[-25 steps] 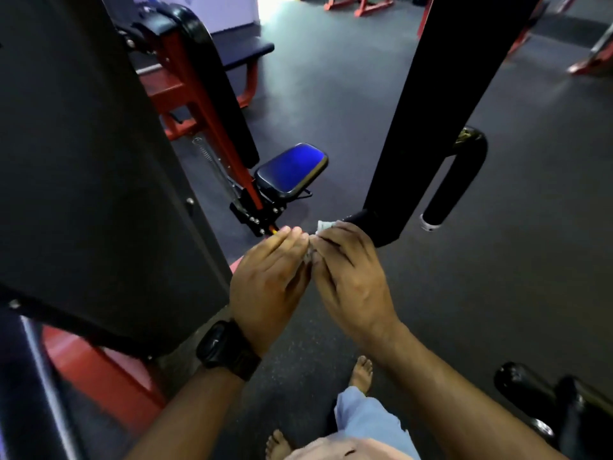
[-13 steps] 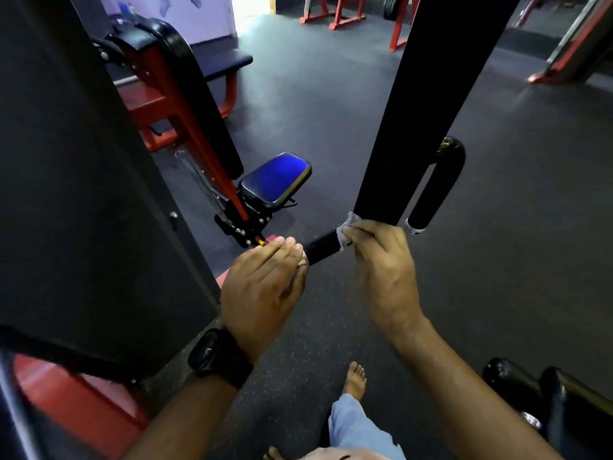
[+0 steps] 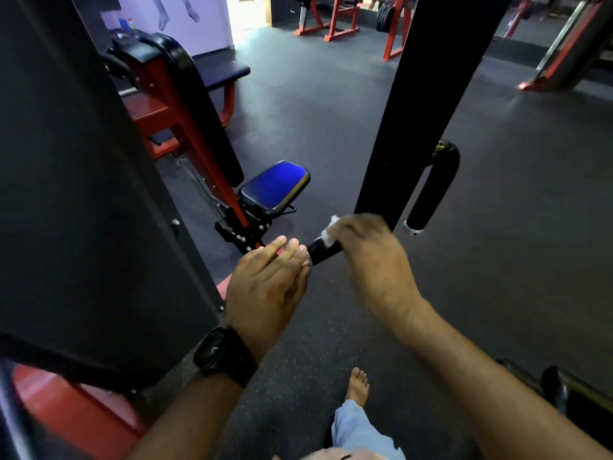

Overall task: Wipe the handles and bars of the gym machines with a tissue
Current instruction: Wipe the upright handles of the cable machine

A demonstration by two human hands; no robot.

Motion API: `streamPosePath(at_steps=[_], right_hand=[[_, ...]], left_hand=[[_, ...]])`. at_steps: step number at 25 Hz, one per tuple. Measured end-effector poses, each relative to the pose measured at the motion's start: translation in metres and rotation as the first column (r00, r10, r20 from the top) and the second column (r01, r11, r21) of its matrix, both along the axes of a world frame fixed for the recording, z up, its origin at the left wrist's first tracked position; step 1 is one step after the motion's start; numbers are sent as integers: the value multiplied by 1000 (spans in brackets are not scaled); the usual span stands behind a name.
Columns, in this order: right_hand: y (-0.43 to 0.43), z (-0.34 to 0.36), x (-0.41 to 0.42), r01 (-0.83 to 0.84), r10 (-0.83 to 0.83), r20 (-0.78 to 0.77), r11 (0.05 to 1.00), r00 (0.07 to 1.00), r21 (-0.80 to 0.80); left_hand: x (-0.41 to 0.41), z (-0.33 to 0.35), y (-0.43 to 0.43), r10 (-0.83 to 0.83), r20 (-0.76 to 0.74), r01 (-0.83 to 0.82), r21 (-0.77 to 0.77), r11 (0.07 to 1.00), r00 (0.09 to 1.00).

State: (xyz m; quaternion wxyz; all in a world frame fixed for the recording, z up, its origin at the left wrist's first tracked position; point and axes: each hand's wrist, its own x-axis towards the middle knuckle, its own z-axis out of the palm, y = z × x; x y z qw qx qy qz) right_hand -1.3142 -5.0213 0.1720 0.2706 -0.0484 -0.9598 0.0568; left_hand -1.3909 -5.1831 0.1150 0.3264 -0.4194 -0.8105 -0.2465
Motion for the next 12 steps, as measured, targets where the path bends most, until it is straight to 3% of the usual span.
streamPosePath(at_steps=[2, 5, 9, 12], right_hand=[[-2, 7, -4, 61, -61, 8, 997, 998, -47], [-6, 7, -2, -119, 116, 53, 990, 992, 71], [0, 15, -6, 31, -34, 25, 996, 999, 85], [-3, 5, -5, -90, 95, -25, 983, 995, 162]], left_hand=[[0, 0, 0, 5, 4, -5, 1, 1000, 1000], [-1, -1, -1, -8, 2, 8, 12, 1000, 1000], [-2, 0, 1, 13, -14, -12, 27, 1000, 1000], [0, 2, 3, -4, -14, 4, 57, 998, 1000]])
